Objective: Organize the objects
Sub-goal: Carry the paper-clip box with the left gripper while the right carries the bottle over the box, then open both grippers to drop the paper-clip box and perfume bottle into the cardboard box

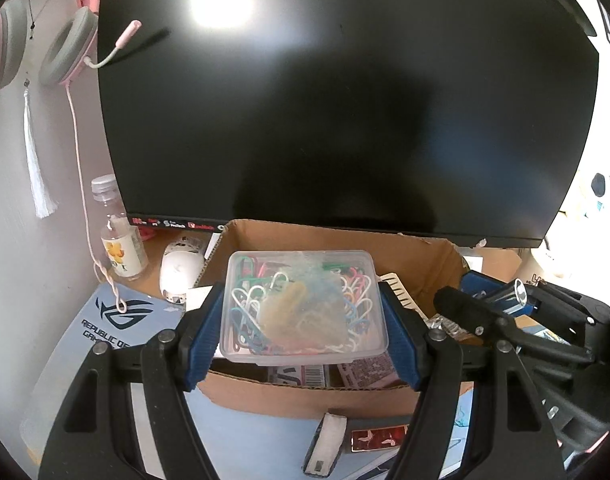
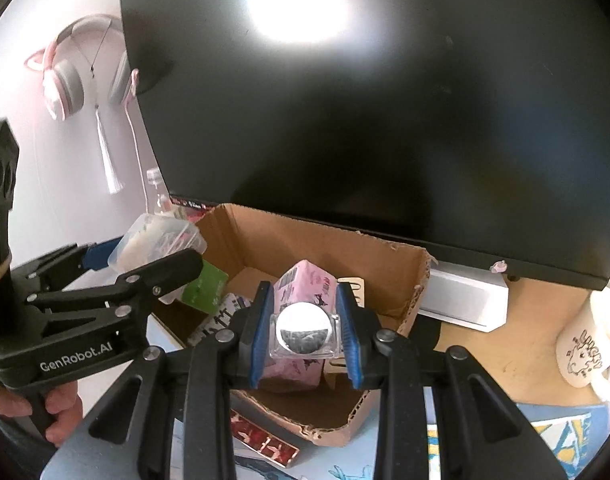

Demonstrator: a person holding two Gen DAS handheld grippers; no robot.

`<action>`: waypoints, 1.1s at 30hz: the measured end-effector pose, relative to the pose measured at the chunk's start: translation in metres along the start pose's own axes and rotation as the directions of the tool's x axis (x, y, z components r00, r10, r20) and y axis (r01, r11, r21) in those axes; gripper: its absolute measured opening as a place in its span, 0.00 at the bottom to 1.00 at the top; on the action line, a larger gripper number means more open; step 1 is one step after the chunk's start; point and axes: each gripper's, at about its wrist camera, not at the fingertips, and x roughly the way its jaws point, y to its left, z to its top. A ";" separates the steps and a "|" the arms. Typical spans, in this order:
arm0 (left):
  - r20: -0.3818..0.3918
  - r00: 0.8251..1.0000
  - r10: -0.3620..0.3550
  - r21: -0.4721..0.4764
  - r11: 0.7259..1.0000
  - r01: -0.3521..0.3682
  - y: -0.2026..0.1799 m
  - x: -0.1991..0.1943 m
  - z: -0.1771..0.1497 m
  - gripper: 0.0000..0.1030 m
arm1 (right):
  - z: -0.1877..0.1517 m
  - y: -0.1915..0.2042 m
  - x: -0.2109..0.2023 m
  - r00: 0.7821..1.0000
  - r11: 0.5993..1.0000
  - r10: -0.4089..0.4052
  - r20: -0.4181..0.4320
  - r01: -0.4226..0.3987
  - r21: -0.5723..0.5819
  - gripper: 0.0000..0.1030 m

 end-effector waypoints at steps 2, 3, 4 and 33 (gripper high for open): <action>-0.006 1.000 0.007 0.005 1.000 -0.007 -0.003 0.003 -0.001 0.69 | -0.002 0.002 0.001 1.000 1.000 -0.012 -0.001 0.012 -0.020 0.33; -0.010 1.000 0.012 0.011 1.000 -0.012 -0.004 0.005 -0.002 0.69 | -0.003 0.002 0.000 1.000 0.999 -0.020 -0.001 0.020 -0.026 0.33; -0.016 1.000 0.017 0.017 1.000 -0.017 -0.006 0.007 -0.003 0.69 | -0.004 0.001 0.001 1.000 0.999 -0.022 -0.005 0.022 -0.030 0.33; -0.060 0.997 0.055 0.035 0.998 -0.053 -0.015 0.010 -0.009 0.86 | -0.017 -0.003 -0.009 0.999 0.998 -0.024 -0.022 0.023 -0.064 0.53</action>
